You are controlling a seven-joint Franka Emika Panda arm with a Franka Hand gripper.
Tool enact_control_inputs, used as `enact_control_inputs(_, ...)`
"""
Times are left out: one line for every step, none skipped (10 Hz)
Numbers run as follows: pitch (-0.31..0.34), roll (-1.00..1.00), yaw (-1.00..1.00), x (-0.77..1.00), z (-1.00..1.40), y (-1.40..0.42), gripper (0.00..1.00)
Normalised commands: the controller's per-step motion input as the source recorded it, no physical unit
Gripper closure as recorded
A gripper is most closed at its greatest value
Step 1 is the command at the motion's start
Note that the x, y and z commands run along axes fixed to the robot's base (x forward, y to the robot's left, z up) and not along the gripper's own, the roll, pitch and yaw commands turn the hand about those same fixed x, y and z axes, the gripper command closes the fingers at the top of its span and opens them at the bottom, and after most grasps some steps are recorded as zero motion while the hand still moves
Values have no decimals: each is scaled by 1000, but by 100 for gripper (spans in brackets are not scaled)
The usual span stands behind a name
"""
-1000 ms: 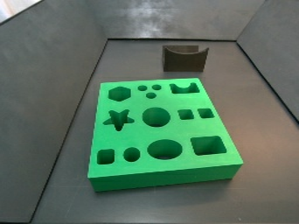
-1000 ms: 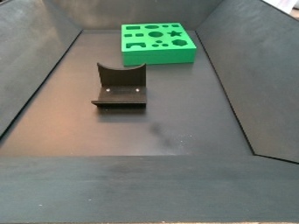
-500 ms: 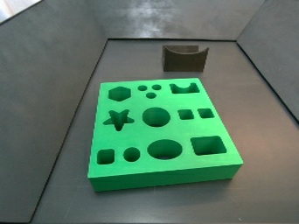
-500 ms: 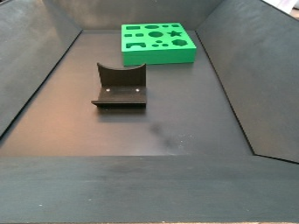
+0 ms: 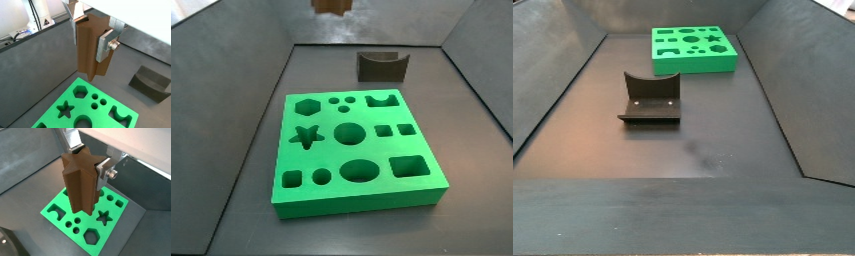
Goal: Pick up the star object. Move up. Place the star object on the fixture. Regrasp the star object. Move to above the board. Insert the star object.
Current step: Insert the star object.
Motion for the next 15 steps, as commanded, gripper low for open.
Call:
enact_control_inputs(-50,-23,0,-203,-360,-151,100)
enact_control_inputs(-74,-51,60,-151,-423,-226,100)
enact_control_inputs(-69,-37,74,-197,-471,-294,100)
enact_control_inputs(-54,-29,103,-223,-537,-351,100)
enact_control_inputs(-61,-24,69,-289,-566,-369,100)
enact_control_inputs(-66,-40,83,-209,-574,-337,100)
enact_control_inputs(-81,-43,0,-186,-543,-351,100)
enact_control_inputs(-90,-59,-89,-157,-437,-283,100)
enact_control_inputs(-66,-30,-17,0,-160,-66,100)
enact_control_inputs(13,0,0,0,0,0,100)
enact_control_inputs(-30,0,0,0,-214,-97,100)
enact_control_inputs(-120,0,-286,0,-434,-203,100)
enact_control_inputs(-196,19,-560,-151,-514,-306,100)
enact_control_inputs(-194,31,-583,-120,-540,-294,100)
enact_control_inputs(-150,30,-429,-60,-383,-180,100)
